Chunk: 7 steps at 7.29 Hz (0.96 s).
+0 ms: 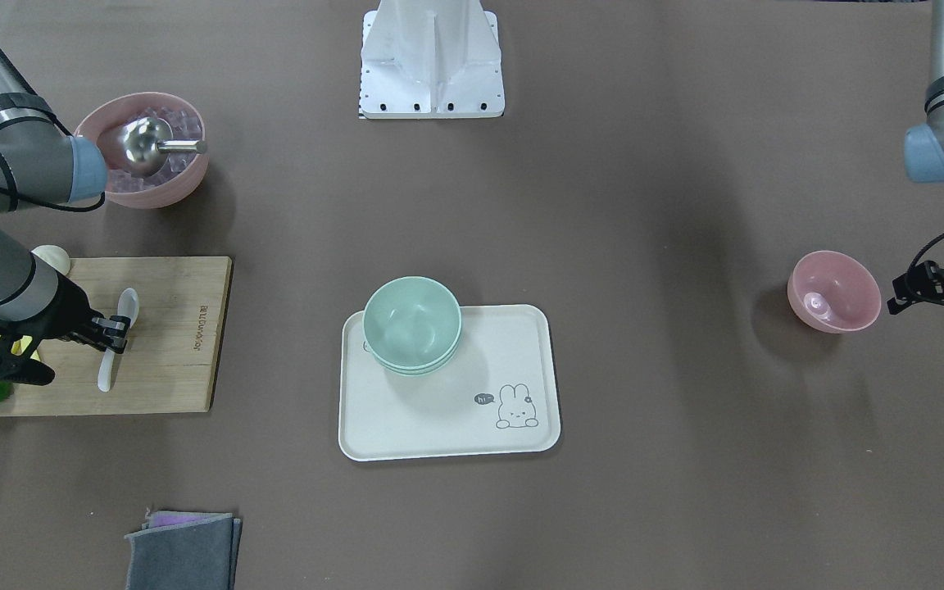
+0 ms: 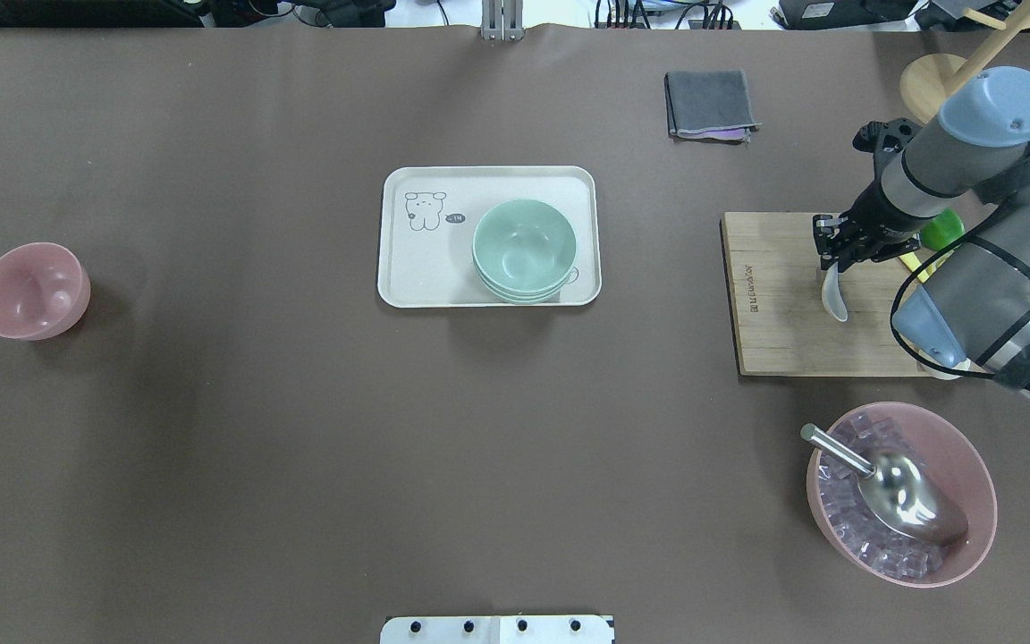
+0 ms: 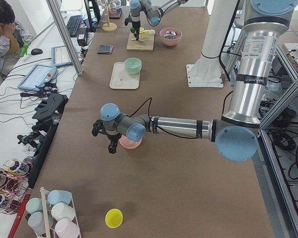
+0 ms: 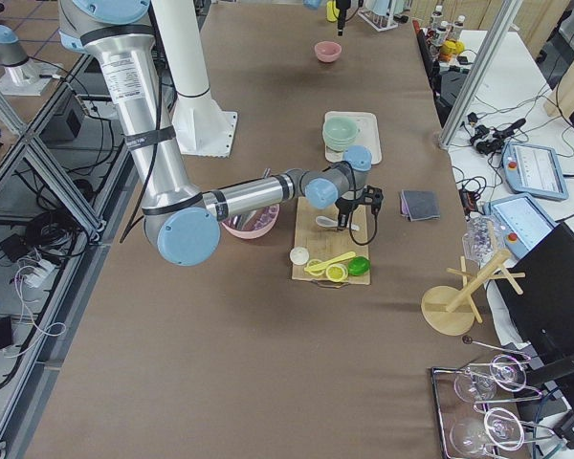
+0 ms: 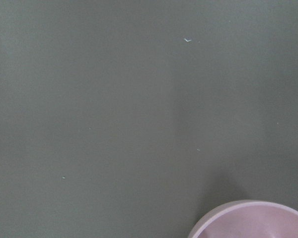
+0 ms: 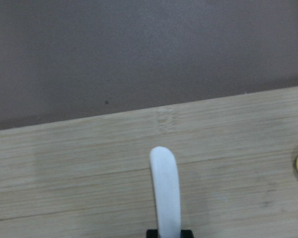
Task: Stack pink bowl on green and place spoon
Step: 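Lower the right gripper onto the white spoon on the cutting board and grasp it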
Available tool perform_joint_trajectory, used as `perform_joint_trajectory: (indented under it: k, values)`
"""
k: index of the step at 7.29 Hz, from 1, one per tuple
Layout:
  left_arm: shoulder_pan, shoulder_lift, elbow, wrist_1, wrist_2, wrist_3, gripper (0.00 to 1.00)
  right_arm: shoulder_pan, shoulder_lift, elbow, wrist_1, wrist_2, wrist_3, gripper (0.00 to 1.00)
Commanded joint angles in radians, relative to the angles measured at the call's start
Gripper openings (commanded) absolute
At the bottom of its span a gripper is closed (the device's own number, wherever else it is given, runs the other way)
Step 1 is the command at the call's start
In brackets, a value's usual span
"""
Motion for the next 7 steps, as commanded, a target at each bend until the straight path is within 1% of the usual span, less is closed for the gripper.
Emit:
perform_joint_trajectory:
  k: [1,2,3,4,5,7]
  values:
    - [-0.001,0.007,-0.022,-0.005,-0.010,-0.017,0.97,0.014,0.008,0.022,0.001,0.004,0.032,0.00]
    - [0.000,-0.007,-0.036,0.002,-0.010,-0.078,0.97,0.019,-0.004,0.054,0.000,0.008,0.035,0.00]
    - [0.000,-0.022,-0.040,0.001,-0.003,-0.115,0.97,0.027,0.005,0.056,-0.002,0.027,0.035,0.00]
    - [0.000,-0.036,0.001,-0.002,-0.003,-0.105,0.97,0.025,0.004,0.056,-0.002,0.034,0.035,0.00]
    - [0.000,-0.060,0.012,-0.001,-0.003,-0.116,0.97,0.025,0.003,0.056,-0.002,0.036,0.034,0.00]
    - [0.000,-0.056,0.009,-0.001,-0.004,-0.116,0.97,0.025,0.003,0.056,-0.003,0.036,0.035,0.00]
